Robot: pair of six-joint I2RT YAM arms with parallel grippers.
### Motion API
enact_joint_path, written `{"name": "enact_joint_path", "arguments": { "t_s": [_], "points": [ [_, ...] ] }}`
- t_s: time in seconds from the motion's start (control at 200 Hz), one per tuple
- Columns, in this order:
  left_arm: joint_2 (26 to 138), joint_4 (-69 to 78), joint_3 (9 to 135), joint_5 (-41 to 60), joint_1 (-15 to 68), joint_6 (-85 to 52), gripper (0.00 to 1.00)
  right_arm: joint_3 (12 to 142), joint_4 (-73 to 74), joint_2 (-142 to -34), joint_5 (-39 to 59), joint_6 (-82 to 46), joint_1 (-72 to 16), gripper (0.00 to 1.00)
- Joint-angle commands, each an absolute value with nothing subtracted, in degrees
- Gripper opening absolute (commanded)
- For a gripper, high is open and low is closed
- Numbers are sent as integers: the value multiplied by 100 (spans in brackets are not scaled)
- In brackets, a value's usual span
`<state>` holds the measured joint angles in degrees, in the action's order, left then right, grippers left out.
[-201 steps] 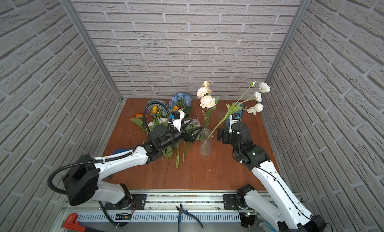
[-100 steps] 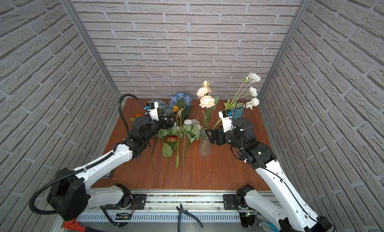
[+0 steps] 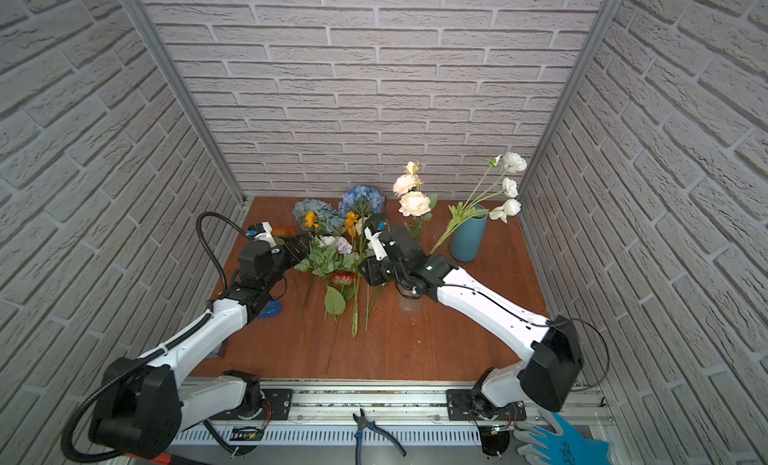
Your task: Arrange the flowers into the vase
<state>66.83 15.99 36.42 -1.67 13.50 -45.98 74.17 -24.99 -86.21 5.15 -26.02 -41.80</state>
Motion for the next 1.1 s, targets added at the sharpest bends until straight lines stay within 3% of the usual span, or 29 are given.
{"name": "enact_joint_path", "arguments": {
  "t_s": [0.0, 0.32, 0.49, 0.755, 1.09],
  "points": [
    [6683, 1867, 3547, 107, 1205, -4714, 98, 7961, -2218, -9360, 16, -2996, -4301, 34],
    [6639, 1989, 3090, 346, 675, -4681, 98, 9387, -2321, -11274, -1262, -2883, -4351, 43],
    [6800, 2242, 2965, 551, 535, -4798, 98, 10043, -2443, -12075, -2129, -2904, -4252, 39],
    [7090, 2548, 2962, 797, 475, -4896, 98, 11008, -2588, -13001, -2106, -3014, -3964, 36],
    [7178, 2562, 3022, 826, 470, -4817, 98, 11212, -2464, -13276, -2371, -2991, -3758, 34]
  ]
}}
